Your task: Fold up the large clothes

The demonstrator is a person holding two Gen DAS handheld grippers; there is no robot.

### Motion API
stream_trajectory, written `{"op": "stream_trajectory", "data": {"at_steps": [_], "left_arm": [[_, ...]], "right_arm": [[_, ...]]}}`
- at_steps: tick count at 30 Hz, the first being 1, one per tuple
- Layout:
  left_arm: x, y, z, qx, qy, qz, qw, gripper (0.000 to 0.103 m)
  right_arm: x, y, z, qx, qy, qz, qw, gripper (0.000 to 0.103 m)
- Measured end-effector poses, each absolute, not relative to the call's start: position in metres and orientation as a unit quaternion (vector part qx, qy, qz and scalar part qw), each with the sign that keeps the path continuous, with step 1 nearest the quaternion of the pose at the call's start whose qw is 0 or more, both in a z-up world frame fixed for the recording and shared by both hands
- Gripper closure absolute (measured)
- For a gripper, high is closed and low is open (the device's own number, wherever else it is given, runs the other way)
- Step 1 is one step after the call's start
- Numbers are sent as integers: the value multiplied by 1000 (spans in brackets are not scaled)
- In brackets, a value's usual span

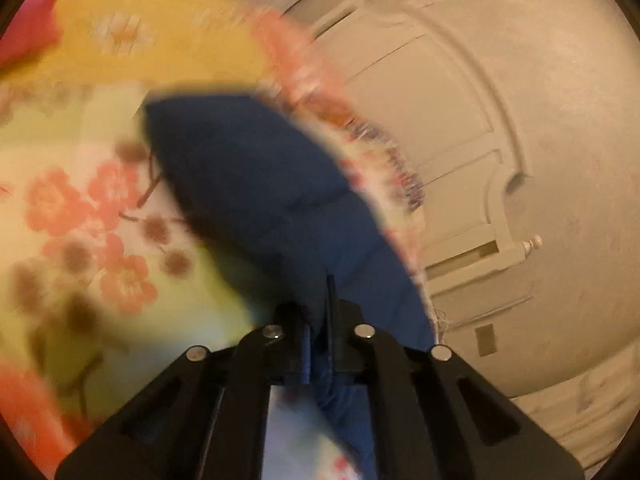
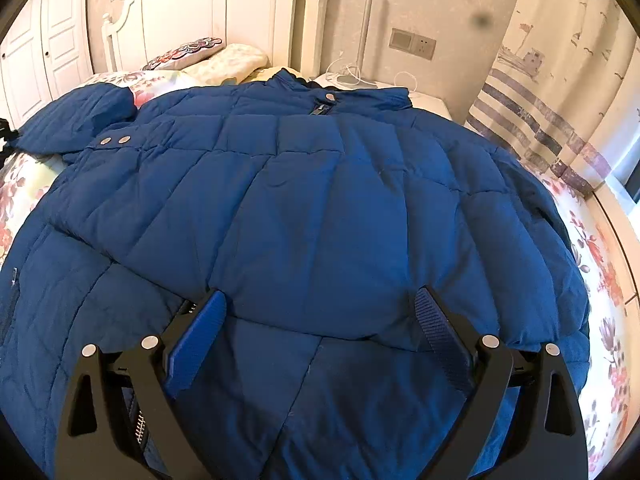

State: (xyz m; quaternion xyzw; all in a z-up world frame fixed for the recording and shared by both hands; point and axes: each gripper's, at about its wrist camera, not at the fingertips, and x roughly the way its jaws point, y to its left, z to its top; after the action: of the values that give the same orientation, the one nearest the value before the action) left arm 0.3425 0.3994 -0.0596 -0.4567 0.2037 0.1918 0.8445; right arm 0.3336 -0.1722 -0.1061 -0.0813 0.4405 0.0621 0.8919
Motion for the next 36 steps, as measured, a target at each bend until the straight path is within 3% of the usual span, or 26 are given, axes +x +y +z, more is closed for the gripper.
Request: {"op": "stream_trajectory", "data": {"at_steps": [6, 9, 13, 15, 17, 20, 21, 22, 24, 28, 30, 33, 35, 36], "left_arm": [[326, 207, 33, -241, 157, 46, 957, 99], [326, 96, 42, -138, 182, -60, 972, 99], [326, -52, 2, 18, 246, -143, 958, 95], [334, -104, -42, 60, 318, -176, 930, 94], [342, -128, -83, 97, 381, -175, 903, 85], [332, -145, -98, 166, 381, -165, 895, 71], [330, -142, -96, 165, 379, -180, 893, 48], [324, -139, -88, 157, 373, -203, 892, 31], [303, -129, -63, 143, 324, -199, 914, 24], [273, -79, -5, 62, 198, -177, 962, 2], [276, -42, 12, -9, 175, -133, 976, 2], [299, 33, 4, -158, 220, -32, 962, 2], [312, 81, -21, -245, 288, 62, 924, 10], [314, 98, -35, -269, 313, 85, 907, 22]], "right_arm": [[310, -210, -77, 26, 343, 26, 939, 20], [295, -236, -63, 92, 280, -13, 956, 20], [277, -267, -49, 141, 212, -83, 963, 17], [272, -285, -48, 172, 196, -115, 959, 16], [271, -300, -52, 194, 201, -132, 951, 16], [275, -315, -59, 223, 217, -140, 940, 16], [275, -316, -61, 226, 219, -139, 939, 16], [275, -317, -62, 226, 220, -139, 939, 16], [275, -315, -61, 223, 220, -135, 940, 16], [277, -312, -64, 216, 227, -131, 941, 15], [279, -309, -65, 211, 232, -128, 941, 15], [281, -305, -65, 200, 239, -125, 942, 15], [283, -301, -66, 190, 244, -122, 943, 15], [285, -298, -66, 182, 247, -118, 944, 15]]}}
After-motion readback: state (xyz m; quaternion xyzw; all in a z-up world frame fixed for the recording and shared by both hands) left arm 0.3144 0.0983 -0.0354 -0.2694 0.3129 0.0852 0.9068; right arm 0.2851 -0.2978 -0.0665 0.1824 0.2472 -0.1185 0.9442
